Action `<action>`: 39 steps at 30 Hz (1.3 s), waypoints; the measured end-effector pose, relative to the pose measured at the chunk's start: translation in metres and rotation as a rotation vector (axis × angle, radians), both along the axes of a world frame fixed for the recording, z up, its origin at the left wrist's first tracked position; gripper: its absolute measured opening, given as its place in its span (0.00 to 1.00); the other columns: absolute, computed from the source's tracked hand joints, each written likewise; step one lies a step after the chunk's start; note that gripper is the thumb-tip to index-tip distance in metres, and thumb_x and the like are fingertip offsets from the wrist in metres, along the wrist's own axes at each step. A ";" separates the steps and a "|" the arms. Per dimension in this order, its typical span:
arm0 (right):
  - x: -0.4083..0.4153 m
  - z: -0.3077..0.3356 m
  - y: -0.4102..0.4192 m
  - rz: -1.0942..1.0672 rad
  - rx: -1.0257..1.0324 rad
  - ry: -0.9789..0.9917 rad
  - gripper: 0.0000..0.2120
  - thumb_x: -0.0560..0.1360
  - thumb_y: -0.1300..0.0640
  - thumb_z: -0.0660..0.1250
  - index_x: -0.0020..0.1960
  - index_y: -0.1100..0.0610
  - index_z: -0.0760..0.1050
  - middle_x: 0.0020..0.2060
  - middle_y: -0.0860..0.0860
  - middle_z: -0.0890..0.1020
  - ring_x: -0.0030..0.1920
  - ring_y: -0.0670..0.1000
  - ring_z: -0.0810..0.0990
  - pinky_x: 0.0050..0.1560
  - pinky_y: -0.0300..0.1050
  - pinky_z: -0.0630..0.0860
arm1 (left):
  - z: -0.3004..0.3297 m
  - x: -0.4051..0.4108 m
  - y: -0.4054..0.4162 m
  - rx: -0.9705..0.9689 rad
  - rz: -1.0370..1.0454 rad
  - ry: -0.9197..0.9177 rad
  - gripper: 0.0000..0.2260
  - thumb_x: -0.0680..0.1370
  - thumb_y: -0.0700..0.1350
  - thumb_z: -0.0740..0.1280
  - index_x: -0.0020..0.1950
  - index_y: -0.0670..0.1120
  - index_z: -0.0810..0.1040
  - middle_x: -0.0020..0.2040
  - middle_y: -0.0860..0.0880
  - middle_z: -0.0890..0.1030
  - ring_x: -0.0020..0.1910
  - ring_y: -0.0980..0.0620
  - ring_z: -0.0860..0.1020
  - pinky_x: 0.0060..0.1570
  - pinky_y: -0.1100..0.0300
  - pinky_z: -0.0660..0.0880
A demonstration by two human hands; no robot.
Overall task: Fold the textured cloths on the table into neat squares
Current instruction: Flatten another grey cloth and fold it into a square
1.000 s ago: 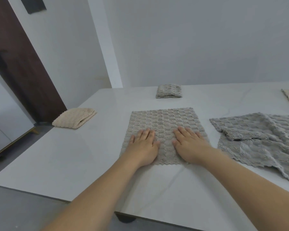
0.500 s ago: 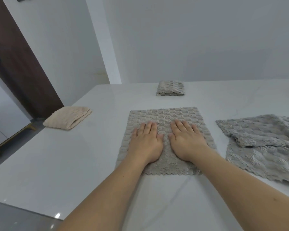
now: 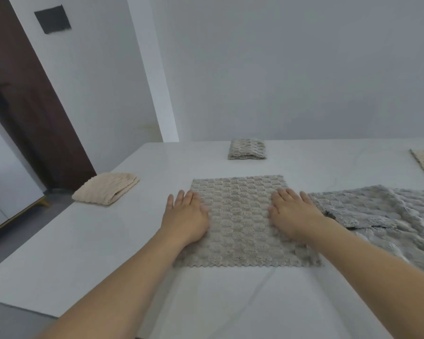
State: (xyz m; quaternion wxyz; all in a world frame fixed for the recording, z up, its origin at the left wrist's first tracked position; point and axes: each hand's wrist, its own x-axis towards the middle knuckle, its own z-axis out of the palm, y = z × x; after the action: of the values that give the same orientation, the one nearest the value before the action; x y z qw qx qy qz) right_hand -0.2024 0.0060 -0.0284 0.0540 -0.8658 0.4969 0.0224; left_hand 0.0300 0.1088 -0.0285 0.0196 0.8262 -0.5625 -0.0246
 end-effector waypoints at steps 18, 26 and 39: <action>0.048 -0.029 -0.029 0.042 -0.020 -0.109 0.27 0.82 0.46 0.39 0.80 0.50 0.42 0.79 0.47 0.45 0.78 0.48 0.42 0.77 0.52 0.40 | -0.031 -0.024 -0.059 -0.044 -0.182 0.117 0.27 0.84 0.56 0.43 0.81 0.49 0.46 0.81 0.52 0.46 0.80 0.51 0.43 0.77 0.49 0.39; 0.015 -0.006 -0.047 -0.006 0.014 0.073 0.28 0.83 0.46 0.39 0.79 0.54 0.41 0.79 0.51 0.41 0.78 0.52 0.40 0.76 0.55 0.39 | -0.014 0.024 -0.041 0.087 -0.047 0.055 0.27 0.84 0.54 0.42 0.81 0.46 0.44 0.81 0.49 0.45 0.80 0.48 0.42 0.77 0.48 0.37; 0.065 -0.034 -0.089 0.025 -0.069 -0.093 0.26 0.82 0.44 0.39 0.79 0.47 0.44 0.79 0.46 0.47 0.78 0.51 0.45 0.76 0.54 0.42 | -0.034 -0.005 -0.129 -0.044 -0.183 0.113 0.26 0.83 0.55 0.43 0.81 0.52 0.46 0.81 0.53 0.45 0.80 0.50 0.42 0.77 0.46 0.39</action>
State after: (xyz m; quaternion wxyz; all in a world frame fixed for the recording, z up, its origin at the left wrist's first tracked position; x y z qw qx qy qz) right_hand -0.1373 -0.0831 -0.0619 0.0469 -0.8733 0.4837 -0.0341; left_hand 0.0254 -0.0207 -0.0627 0.0671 0.7679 -0.6342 -0.0603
